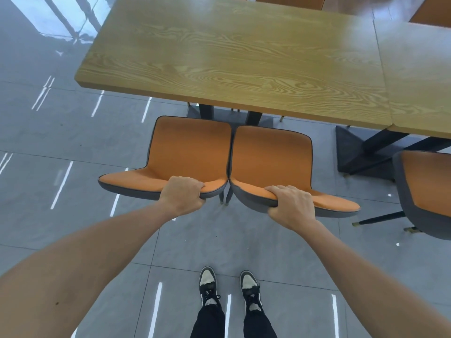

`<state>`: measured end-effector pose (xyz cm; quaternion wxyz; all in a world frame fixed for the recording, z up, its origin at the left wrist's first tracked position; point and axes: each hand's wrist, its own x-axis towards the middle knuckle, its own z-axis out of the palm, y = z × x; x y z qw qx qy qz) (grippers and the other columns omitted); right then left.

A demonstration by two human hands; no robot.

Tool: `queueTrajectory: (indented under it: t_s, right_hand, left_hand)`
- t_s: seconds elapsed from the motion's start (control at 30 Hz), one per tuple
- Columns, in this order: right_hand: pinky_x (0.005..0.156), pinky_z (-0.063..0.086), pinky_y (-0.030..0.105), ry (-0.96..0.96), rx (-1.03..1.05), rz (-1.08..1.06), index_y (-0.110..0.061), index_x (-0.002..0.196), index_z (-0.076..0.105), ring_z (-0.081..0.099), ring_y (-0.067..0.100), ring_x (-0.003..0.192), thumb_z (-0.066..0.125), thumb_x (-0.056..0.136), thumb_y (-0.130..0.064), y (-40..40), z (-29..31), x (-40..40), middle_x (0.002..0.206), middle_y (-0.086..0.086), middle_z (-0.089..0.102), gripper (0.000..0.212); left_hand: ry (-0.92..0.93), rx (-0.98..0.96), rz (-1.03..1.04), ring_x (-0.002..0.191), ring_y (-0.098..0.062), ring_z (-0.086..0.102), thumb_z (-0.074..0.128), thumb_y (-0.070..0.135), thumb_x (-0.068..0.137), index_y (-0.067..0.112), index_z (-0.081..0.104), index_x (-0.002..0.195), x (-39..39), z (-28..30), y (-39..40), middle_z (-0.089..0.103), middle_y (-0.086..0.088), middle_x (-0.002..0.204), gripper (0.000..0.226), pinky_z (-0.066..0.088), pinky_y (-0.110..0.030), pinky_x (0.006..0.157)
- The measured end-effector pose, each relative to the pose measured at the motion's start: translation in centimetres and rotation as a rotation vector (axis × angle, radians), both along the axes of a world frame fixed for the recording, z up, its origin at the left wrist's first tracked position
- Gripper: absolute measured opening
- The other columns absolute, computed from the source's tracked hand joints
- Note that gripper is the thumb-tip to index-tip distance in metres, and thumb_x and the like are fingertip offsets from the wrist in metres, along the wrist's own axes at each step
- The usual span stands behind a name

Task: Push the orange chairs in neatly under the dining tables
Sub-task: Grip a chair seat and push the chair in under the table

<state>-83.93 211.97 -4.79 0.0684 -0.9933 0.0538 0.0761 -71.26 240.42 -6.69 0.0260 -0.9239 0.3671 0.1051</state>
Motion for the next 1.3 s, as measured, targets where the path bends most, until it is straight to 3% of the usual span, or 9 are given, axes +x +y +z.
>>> queueTrajectory:
  t_s: [0.2,0.5,0.67,0.77,0.87,0.97,1.07,1.3]
  right_hand:
    - [0.062,0.049,0.029,-0.027,0.005,-0.024,-0.037,0.109,0.071,0.067,0.017,0.082,0.058,0.068,-0.035,0.1,-0.4,0.0,0.094,-0.014,0.075,0.043]
    - [0.073,0.047,0.031,0.113,0.031,-0.023,-0.041,0.121,0.062,0.063,0.014,0.094,0.052,0.076,-0.043,0.2,1.0,0.1,0.107,-0.017,0.071,0.046]
    - [0.096,0.044,0.040,0.413,0.218,-0.017,-0.031,0.146,0.042,0.055,0.020,0.118,0.038,0.088,-0.075,0.3,3.2,1.5,0.139,-0.008,0.056,0.073]
    - [0.109,0.040,0.045,0.511,0.257,-0.018,-0.025,0.151,0.036,0.046,0.025,0.135,0.036,0.092,-0.073,2.2,4.6,3.9,0.155,-0.001,0.042,0.076]
    - [0.113,0.038,0.049,0.526,0.198,0.052,-0.020,0.151,0.038,0.042,0.028,0.139,0.042,0.096,-0.063,5.1,6.8,7.4,0.156,0.004,0.041,0.069]
    - [0.112,0.039,0.050,0.515,0.140,0.124,-0.020,0.152,0.036,0.043,0.029,0.138,0.046,0.095,-0.062,8.7,8.7,11.8,0.154,0.004,0.043,0.071]
    - [0.115,0.034,0.052,0.555,0.099,0.185,-0.023,0.155,0.030,0.036,0.029,0.144,0.046,0.093,-0.064,12.8,10.1,16.6,0.160,0.002,0.035,0.076]
    - [0.120,0.027,0.044,0.539,0.063,0.195,-0.019,0.157,0.025,0.026,0.025,0.149,0.047,0.098,-0.057,26.2,13.3,29.3,0.164,0.002,0.026,0.074]
  left_hand:
    - [-0.026,-0.006,-0.037,0.052,-0.017,0.052,0.042,0.042,0.072,0.024,0.058,0.066,0.3,0.0,0.1,0.061,0.008,0.060,0.025,0.015,-0.025,0.047]
    - [0.030,0.050,-0.013,0.055,-0.016,0.055,0.048,0.043,0.078,0.026,0.061,0.070,0.2,0.3,0.2,0.061,0.009,0.064,0.023,0.026,-0.025,0.048]
    - [0.352,0.034,0.117,0.077,-0.015,0.058,0.053,0.048,0.082,0.030,0.060,0.089,0.1,2.8,-0.3,0.062,0.009,0.085,0.021,0.038,-0.029,0.059]
    - [0.559,0.064,0.205,0.098,-0.019,0.061,0.053,0.057,0.090,0.026,0.061,0.115,0.3,6.5,0.1,0.066,0.004,0.110,0.041,0.049,-0.034,0.076]
    - [0.547,0.082,0.296,0.131,-0.025,0.050,0.048,0.063,0.094,0.019,0.042,0.149,1.4,10.2,2.0,0.050,-0.001,0.148,0.070,0.045,-0.044,0.106]
    - [0.486,0.055,0.372,0.142,-0.026,0.039,0.052,0.060,0.095,0.016,0.033,0.154,4.3,12.2,6.0,0.038,-0.005,0.158,0.076,0.035,-0.044,0.115]
    - [0.478,0.041,0.421,0.147,-0.026,0.030,0.053,0.063,0.093,0.015,0.028,0.156,8.0,13.5,11.0,0.030,-0.005,0.162,0.083,0.026,-0.042,0.117]
    - [0.414,0.015,0.451,0.149,-0.027,0.025,0.051,0.069,0.091,0.017,0.023,0.157,20.0,16.0,24.3,0.024,-0.004,0.165,0.089,0.023,-0.047,0.120]
